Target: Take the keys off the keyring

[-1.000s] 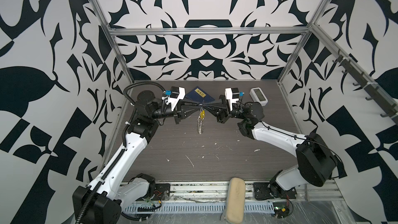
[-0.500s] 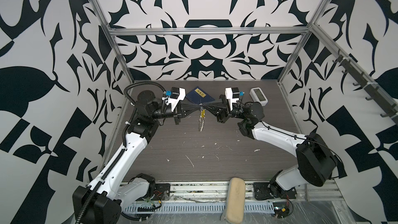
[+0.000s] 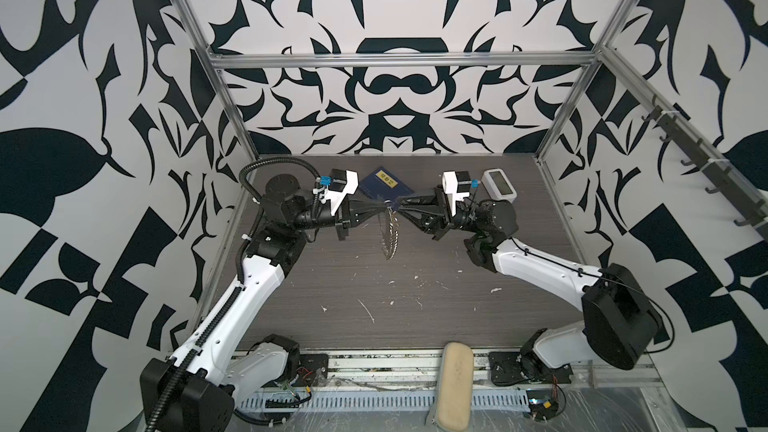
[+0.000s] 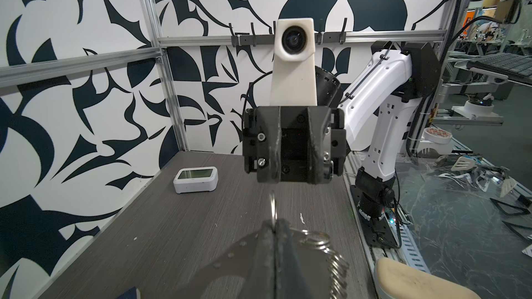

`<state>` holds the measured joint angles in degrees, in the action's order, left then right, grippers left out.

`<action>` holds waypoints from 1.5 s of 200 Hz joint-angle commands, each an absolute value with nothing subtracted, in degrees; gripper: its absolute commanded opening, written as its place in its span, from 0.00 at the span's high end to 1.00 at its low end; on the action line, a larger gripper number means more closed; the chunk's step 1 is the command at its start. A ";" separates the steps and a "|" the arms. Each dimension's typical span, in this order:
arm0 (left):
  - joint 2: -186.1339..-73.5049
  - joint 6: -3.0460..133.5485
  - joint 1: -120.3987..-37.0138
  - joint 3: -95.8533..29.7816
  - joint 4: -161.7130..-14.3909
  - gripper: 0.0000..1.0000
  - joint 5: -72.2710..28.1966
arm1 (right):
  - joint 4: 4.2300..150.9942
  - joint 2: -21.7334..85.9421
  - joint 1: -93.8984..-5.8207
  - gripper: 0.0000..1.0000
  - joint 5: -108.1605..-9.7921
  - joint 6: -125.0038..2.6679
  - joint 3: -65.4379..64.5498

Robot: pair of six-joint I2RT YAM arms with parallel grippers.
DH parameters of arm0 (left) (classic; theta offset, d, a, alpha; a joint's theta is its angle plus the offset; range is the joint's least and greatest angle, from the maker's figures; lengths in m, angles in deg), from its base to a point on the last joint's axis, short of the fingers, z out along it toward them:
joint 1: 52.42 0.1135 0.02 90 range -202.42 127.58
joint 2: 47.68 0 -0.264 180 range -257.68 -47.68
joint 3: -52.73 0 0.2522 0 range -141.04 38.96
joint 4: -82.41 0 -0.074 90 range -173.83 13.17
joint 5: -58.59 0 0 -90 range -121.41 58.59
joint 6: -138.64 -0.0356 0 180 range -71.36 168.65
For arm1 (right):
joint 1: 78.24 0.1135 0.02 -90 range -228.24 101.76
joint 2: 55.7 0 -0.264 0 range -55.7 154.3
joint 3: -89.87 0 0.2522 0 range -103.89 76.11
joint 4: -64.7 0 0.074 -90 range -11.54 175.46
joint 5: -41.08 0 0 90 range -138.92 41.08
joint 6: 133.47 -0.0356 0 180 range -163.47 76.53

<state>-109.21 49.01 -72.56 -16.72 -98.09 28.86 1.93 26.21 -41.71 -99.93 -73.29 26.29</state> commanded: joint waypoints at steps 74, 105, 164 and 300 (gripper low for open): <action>-107.71 48.73 -72.27 -16.34 -98.47 1.00 29.06 | 7.86 23.51 -42.65 0.67 -98.15 -67.02 30.14; -107.80 48.65 -72.26 -16.47 -98.33 1.00 28.88 | 7.14 24.78 -42.62 0.65 -99.69 -68.64 29.85; -108.33 48.88 -72.26 -16.76 -98.77 1.00 28.98 | 6.17 26.36 -42.53 0.64 -101.22 -70.65 29.70; -108.52 49.07 -72.26 -16.55 -98.76 1.00 28.89 | 4.32 29.92 -40.12 0.64 -107.10 -73.99 25.62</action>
